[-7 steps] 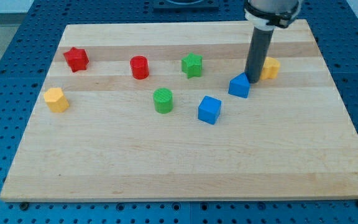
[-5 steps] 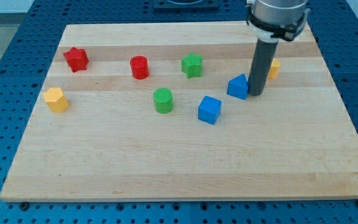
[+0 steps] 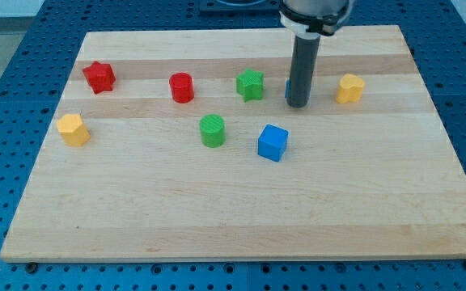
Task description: Move the blue triangle to the top center of the board
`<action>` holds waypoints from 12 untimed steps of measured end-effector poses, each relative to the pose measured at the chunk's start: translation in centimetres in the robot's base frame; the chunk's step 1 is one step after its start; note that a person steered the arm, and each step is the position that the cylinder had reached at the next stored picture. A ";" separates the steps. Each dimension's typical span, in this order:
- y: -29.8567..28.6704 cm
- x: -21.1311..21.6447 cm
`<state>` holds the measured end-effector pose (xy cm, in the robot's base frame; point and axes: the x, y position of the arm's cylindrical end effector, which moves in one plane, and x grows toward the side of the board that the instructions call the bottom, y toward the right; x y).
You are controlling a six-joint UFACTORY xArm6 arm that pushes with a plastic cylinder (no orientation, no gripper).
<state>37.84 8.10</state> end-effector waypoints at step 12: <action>-3.5 -5.6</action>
<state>32.27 4.58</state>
